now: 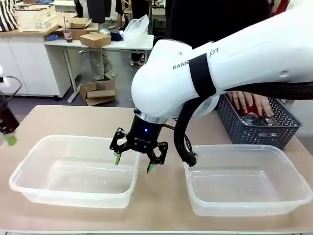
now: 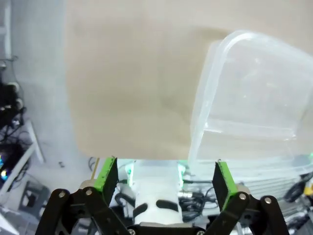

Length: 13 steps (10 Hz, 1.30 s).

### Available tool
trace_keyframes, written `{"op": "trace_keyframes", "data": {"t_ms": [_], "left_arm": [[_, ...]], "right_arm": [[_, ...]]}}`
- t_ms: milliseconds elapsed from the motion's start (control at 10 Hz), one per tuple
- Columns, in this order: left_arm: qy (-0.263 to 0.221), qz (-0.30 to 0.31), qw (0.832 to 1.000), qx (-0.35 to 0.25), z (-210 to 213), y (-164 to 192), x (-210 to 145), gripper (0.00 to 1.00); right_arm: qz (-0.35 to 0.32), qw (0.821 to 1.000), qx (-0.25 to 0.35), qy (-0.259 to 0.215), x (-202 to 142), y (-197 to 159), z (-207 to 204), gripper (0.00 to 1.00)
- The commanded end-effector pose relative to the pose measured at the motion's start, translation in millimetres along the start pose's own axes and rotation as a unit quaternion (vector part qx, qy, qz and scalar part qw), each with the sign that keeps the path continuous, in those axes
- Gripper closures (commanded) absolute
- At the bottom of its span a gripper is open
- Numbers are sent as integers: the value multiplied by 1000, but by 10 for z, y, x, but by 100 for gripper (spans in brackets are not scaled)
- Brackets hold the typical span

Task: Sort the waste into each basket.
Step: Pick up the Organizing box on the left side of the table and lift it.

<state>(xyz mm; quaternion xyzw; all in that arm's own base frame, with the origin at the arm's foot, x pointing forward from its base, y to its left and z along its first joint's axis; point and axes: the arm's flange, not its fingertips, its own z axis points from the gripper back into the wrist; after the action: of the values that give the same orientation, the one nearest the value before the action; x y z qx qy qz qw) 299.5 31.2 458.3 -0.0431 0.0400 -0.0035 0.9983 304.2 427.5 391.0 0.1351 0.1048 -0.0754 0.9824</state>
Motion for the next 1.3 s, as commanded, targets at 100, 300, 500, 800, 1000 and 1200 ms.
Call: {"op": "trace_keyframes", "data": {"t_ms": [100,300,500,800,1000,1200], "left_arm": [[-27,9,1000,-9,97,-62,-3,0],[-27,9,1000,-9,97,-62,-3,0],[29,-20,999,3,-192,-94,70,0],[105,-50,993,-24,-803,-131,117,0],[126,-52,990,-34,-1118,-173,146,0],[134,-66,988,-38,-1179,-241,152,0]], "right_arm": [[-3,1000,0,6,-12,0,-20,0],[-1,1000,0,2,8,-4,-9,0],[-62,998,-10,-29,242,23,-222,0],[-81,995,-45,-41,251,76,-473,0],[-82,994,-50,-44,226,64,-487,0],[-83,994,-52,-55,183,61,-408,0]]}}
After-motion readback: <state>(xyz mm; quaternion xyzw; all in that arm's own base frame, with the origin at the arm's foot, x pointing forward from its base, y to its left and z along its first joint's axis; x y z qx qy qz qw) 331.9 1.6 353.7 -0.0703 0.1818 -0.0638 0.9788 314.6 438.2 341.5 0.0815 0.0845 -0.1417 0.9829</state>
